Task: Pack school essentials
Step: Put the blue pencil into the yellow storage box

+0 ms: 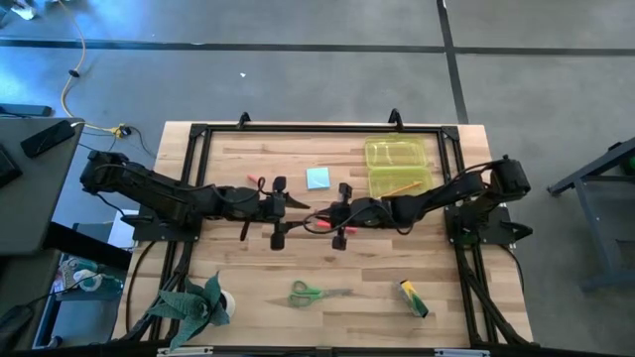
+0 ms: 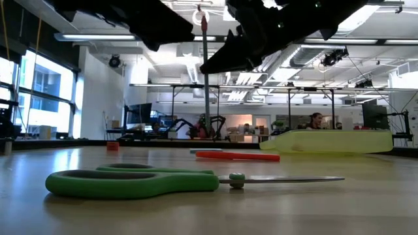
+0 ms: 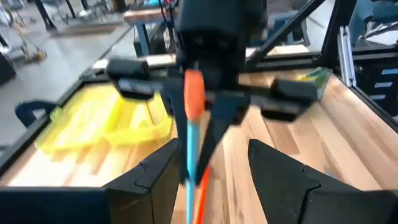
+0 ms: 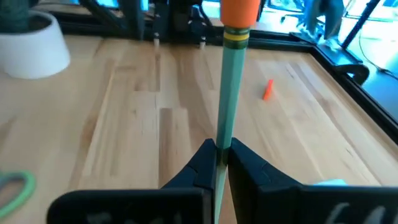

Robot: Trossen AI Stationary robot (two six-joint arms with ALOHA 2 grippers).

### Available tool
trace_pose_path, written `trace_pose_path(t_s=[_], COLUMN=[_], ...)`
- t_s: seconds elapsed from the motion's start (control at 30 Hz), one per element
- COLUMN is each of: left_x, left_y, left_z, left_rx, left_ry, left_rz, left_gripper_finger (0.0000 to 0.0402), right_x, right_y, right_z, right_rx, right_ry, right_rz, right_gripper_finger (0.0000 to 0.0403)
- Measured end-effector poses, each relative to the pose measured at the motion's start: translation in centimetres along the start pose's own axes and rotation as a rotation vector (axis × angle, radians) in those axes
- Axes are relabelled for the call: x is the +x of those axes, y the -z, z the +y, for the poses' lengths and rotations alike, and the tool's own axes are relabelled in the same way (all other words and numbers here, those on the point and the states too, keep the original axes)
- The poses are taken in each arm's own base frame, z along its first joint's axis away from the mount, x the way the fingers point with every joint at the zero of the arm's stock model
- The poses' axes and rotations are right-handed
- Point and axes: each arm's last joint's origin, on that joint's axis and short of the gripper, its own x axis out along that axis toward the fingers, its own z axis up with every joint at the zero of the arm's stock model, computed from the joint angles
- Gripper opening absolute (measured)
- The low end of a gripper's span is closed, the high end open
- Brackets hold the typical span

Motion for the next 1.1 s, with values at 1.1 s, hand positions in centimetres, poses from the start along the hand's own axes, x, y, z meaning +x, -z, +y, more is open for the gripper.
trace_pose_path(t_s=[1.1], left_x=[-0.2], left_y=[0.8], left_z=[-0.9], left_rx=[-0.041], left_ry=[0.031], left_rz=[0.078], left_gripper_finger=[0.0174], right_x=[-12.2], right_y=[-0.7], right_z=[-8.5], right_rx=[-0.140], right_ry=[0.306], right_rz=[0.472], right_gripper_finger=[0.0012])
